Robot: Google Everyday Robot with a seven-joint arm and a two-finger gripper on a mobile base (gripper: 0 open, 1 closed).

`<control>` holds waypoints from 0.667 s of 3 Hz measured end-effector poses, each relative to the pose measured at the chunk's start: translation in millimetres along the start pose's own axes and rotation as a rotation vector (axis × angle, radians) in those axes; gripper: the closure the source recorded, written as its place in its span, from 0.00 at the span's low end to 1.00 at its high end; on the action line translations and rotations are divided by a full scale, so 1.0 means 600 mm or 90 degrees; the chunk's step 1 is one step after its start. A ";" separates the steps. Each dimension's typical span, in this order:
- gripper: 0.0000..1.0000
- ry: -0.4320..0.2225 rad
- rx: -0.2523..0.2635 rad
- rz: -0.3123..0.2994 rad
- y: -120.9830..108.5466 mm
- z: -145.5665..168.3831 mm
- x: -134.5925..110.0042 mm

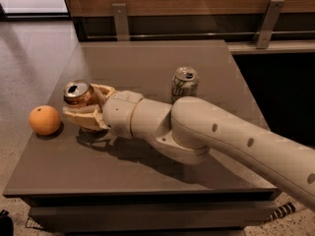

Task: Move orange can near orange

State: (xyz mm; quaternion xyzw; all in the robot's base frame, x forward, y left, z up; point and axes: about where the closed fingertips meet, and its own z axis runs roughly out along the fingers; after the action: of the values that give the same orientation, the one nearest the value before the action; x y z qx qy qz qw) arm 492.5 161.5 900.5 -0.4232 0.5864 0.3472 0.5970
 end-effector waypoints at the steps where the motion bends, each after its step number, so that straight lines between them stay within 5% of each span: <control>1: 1.00 0.003 -0.019 0.007 0.006 0.018 0.010; 2: 1.00 0.008 -0.032 0.018 0.009 0.032 0.022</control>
Offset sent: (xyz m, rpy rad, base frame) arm 0.0096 0.0243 -0.0259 -0.0042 0.0639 0.0648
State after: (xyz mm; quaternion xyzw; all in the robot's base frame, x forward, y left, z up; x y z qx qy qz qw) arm 496.6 180.2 886.0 -0.4322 0.5870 0.3677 0.5774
